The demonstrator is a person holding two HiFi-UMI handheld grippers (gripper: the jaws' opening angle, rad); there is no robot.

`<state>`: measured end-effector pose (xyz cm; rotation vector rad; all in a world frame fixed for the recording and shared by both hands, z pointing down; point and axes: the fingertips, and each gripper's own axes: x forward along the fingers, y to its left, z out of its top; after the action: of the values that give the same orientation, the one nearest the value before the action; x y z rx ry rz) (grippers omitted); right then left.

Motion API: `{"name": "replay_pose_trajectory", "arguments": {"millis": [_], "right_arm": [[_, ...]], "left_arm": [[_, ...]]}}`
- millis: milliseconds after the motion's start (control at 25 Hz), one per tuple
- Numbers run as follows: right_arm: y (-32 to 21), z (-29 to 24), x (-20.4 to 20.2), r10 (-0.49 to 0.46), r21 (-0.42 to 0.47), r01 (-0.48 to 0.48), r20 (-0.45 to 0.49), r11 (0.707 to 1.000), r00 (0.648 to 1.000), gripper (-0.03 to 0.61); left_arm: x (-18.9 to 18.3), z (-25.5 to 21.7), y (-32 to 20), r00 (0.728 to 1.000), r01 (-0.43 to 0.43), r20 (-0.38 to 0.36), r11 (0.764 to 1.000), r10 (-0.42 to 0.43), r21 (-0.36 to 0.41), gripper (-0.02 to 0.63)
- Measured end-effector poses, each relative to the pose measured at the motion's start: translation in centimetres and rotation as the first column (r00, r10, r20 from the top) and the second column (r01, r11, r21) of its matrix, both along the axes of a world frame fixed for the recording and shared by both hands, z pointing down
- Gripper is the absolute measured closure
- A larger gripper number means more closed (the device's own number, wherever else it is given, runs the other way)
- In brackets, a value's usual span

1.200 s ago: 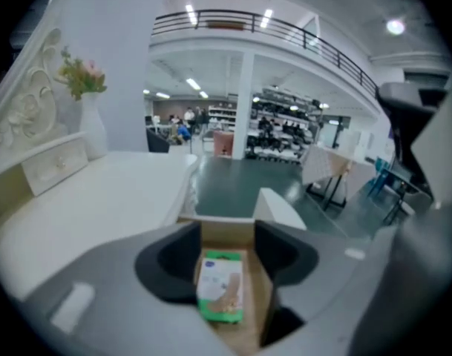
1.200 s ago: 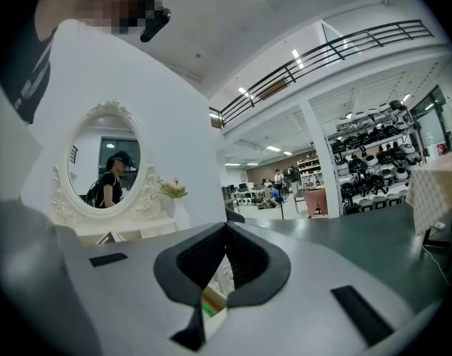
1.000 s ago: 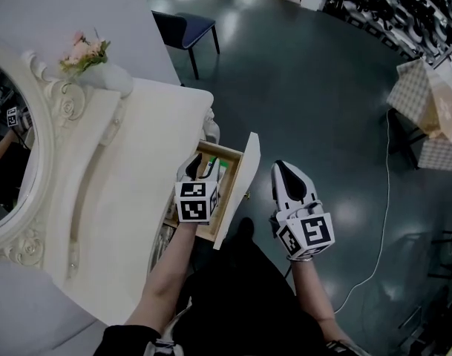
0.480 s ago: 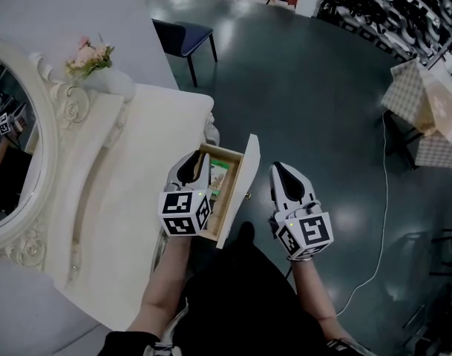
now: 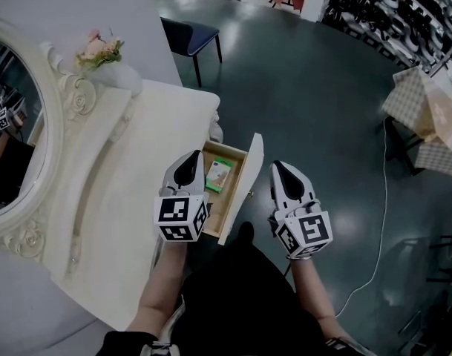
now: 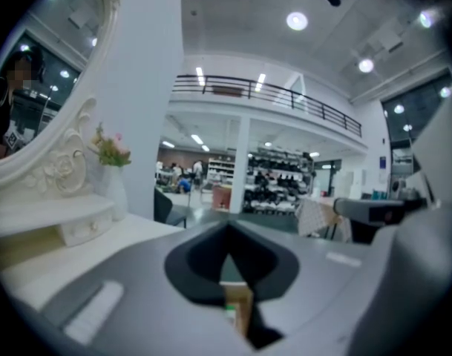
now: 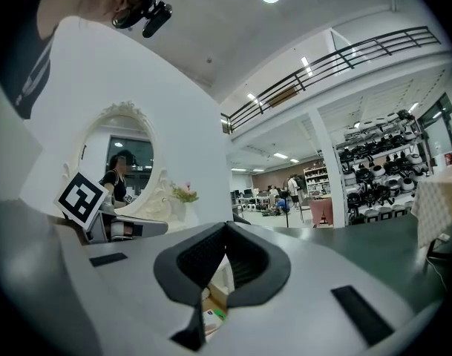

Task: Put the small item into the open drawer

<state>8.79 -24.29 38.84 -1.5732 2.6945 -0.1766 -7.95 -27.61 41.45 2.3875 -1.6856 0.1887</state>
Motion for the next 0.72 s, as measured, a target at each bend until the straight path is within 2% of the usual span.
{"name": "replay_pose_trajectory", "arguments": {"millis": [440, 720], "right_arm": [[0.7, 0.0, -0.3, 0.001, 0.001, -0.001, -0.018, 1.000, 1.000, 0.581], [0.8, -0.2, -0.2, -0.009, 0.007, 0.009, -0.023, 1.000, 1.000, 0.581]], "left_arm": [[-0.2, -1.7, 1.1, 1.000, -0.010, -0.016, 0.999, 0.011, 0.042, 0.606], [-0.2, -1.8, 1.4, 1.000, -0.010, -0.009, 0.999, 0.011, 0.038, 0.606]]}}
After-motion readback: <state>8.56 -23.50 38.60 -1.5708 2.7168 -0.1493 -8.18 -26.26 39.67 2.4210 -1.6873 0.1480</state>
